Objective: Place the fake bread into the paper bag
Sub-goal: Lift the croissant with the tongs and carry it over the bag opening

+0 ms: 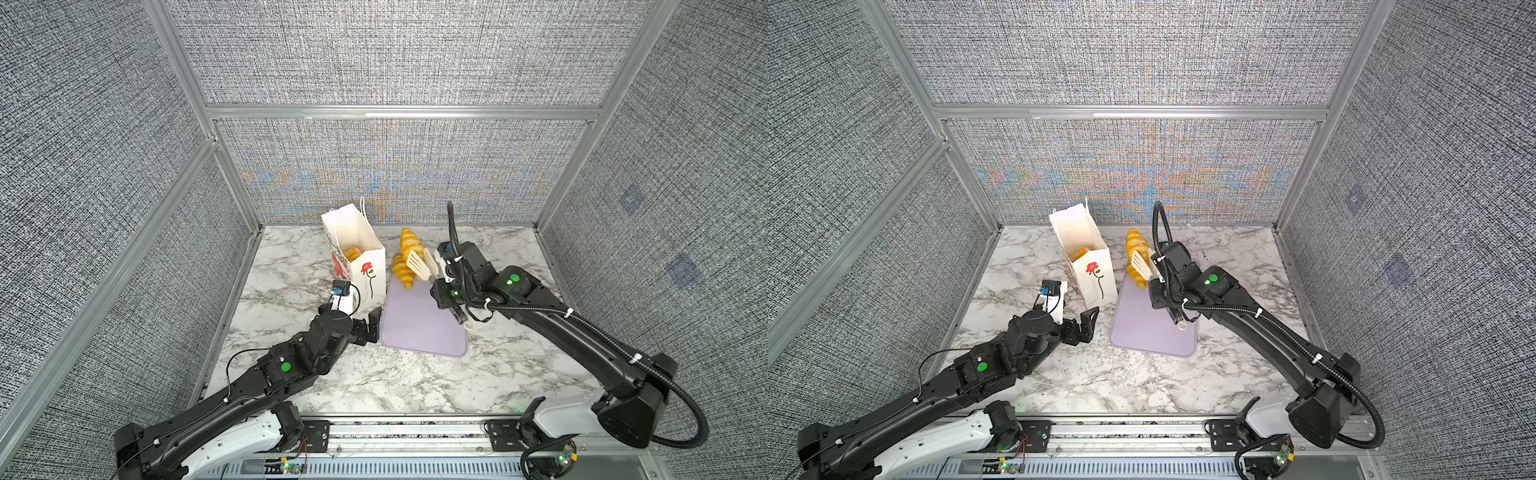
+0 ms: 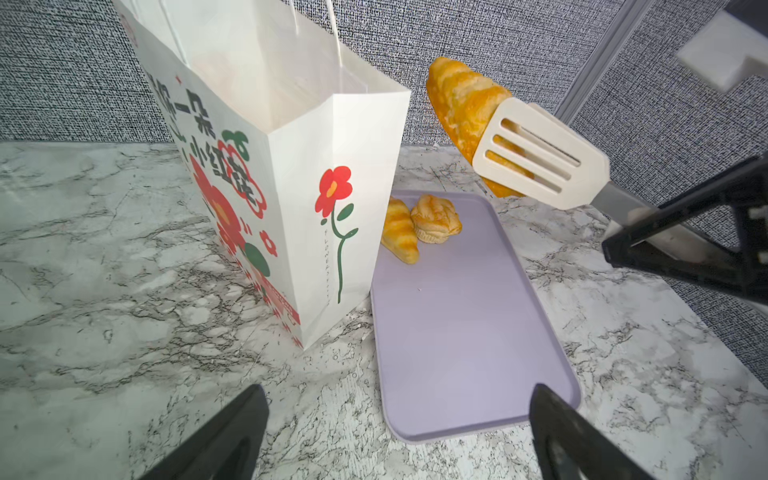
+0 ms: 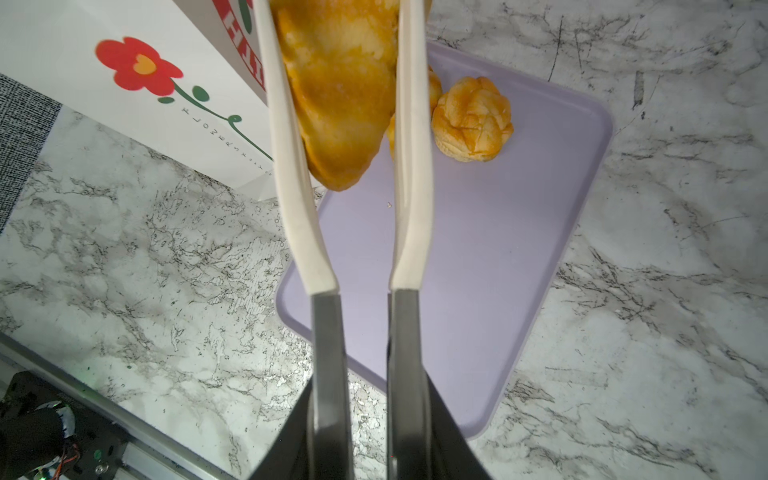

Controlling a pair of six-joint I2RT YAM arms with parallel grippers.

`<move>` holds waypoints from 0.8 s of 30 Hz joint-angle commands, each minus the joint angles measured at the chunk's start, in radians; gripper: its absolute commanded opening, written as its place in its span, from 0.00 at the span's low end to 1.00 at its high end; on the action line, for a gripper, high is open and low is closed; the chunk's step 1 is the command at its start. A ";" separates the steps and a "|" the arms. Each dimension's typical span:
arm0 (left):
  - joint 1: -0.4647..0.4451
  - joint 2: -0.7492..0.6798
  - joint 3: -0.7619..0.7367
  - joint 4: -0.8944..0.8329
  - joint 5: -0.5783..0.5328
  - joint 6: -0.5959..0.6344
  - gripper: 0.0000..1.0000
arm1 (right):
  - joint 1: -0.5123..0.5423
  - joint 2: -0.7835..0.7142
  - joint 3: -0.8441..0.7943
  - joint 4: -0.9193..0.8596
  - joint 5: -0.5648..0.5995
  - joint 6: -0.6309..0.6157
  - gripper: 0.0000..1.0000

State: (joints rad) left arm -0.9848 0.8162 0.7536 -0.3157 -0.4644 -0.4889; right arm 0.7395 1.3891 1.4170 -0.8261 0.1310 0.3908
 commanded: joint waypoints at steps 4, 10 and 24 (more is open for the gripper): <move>0.025 -0.006 0.028 -0.029 0.007 0.043 1.00 | 0.022 -0.001 0.082 0.013 0.002 -0.035 0.32; 0.067 -0.009 0.044 -0.039 0.035 0.061 1.00 | 0.050 0.022 0.156 0.007 0.002 -0.052 0.32; 0.162 -0.017 0.075 -0.047 0.082 0.098 1.00 | 0.126 0.086 0.300 0.015 0.009 -0.091 0.32</move>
State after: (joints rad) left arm -0.8352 0.8013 0.8207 -0.3573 -0.4076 -0.4107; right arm 0.8570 1.4658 1.6939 -0.8310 0.1303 0.3145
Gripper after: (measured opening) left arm 0.995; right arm 0.325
